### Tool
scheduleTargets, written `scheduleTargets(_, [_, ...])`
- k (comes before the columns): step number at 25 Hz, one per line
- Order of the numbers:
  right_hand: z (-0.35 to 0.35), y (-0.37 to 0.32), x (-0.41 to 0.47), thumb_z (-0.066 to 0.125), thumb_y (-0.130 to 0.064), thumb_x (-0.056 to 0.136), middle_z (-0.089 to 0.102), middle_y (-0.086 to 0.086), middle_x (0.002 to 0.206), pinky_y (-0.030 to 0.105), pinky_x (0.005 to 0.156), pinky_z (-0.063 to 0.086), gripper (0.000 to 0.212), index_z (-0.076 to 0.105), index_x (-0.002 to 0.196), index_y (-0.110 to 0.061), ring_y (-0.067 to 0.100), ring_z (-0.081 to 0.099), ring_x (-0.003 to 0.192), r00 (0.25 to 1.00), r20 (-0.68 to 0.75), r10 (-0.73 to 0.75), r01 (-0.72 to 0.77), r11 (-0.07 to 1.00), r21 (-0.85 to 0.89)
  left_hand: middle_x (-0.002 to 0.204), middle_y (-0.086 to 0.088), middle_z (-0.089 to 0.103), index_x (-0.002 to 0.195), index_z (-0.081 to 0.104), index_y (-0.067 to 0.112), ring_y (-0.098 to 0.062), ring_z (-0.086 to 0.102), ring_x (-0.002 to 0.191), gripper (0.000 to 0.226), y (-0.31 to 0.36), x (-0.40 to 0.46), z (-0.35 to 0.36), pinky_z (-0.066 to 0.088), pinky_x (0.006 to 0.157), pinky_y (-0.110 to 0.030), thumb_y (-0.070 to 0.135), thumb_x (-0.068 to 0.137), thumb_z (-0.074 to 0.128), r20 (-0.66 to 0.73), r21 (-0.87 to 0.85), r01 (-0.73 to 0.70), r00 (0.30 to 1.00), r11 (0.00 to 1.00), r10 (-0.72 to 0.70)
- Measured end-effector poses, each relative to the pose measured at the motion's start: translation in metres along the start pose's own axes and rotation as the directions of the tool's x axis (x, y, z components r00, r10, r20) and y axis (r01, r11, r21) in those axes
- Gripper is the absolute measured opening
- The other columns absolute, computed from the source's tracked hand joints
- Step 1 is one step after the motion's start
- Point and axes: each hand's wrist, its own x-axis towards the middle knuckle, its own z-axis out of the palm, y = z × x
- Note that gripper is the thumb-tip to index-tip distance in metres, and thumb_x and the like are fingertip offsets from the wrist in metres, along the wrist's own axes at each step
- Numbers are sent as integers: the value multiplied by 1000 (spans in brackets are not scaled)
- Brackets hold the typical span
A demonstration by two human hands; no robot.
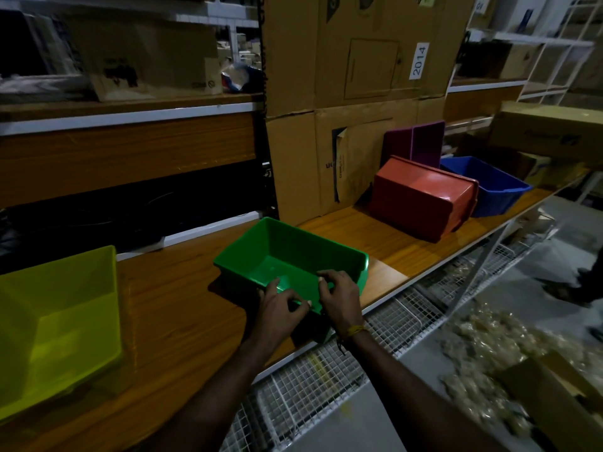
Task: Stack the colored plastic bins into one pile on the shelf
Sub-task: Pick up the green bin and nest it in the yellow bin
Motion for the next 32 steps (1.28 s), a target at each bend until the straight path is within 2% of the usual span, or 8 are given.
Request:
scheduleTargets(4, [0,7,2,61,-14,91,64,12,105,38,90,50,19,72,106,-11,28,62,101,999,19,-38,40,994,-106,151,-11,36,79,65,24,-29,31,143,7,-11,1,-25,35,106,-38,26,79,71,10,-154,-7,1000,988,9])
scheduleTargets(8, [-7,23,4,66,-18,87,60,14,116,48,96,48,19,73,104,-13,31,53,113,1000,-17,11,-15,968,-251,154,-5,34,87,64,23,-27,39,136,10,-23,-5,-43,40,98,-34,15,83,69,-63,-201,18,997,979,-32])
scheduleTargets(11, [-11,26,7,66,-23,89,55,15,127,50,102,46,23,71,110,-16,33,50,120,994,0,105,-102,965,-243,146,-2,38,98,63,34,-13,59,99,24,-36,-6,-45,60,71,-39,15,85,67,-221,-116,40,973,992,-65])
scheduleTargets(16, [-10,15,9,65,-25,90,54,15,129,52,100,46,23,69,112,-21,35,54,116,988,-51,145,-153,961,-230,130,-3,50,109,66,29,-17,59,65,27,-39,-10,-38,58,57,-44,11,89,62,-343,-118,96,930,988,-132])
scheduleTargets(21, [-9,13,17,62,-34,88,69,15,113,51,86,56,26,73,106,-20,33,65,99,963,-49,266,-268,963,-21,129,-9,58,115,67,23,0,48,63,24,-31,-16,-40,48,54,-24,21,93,60,-398,-195,126,896,973,-196])
scheduleTargets(24, [-8,1,17,63,-25,92,68,18,114,46,90,55,22,72,107,-11,32,63,105,957,-50,285,-271,943,192,133,-10,55,119,64,23,-14,59,79,25,-15,-21,-52,53,56,-29,24,94,59,-470,-294,55,861,954,-195])
scheduleTargets(28, [-12,-31,16,55,-37,96,64,11,118,42,89,54,23,67,111,-24,24,60,107,957,-147,249,-179,910,375,133,-13,53,119,65,16,-21,55,109,34,2,-18,-71,43,70,-14,36,93,56,-612,-429,-129,769,894,-183])
scheduleTargets(32, [-21,-60,21,50,-36,100,56,6,119,30,85,43,29,63,121,-20,14,51,103,957,-221,189,-74,892,447,127,-17,55,119,65,12,-22,56,110,54,8,-14,-83,48,78,-19,52,89,44,-706,-475,-271,686,837,-178])
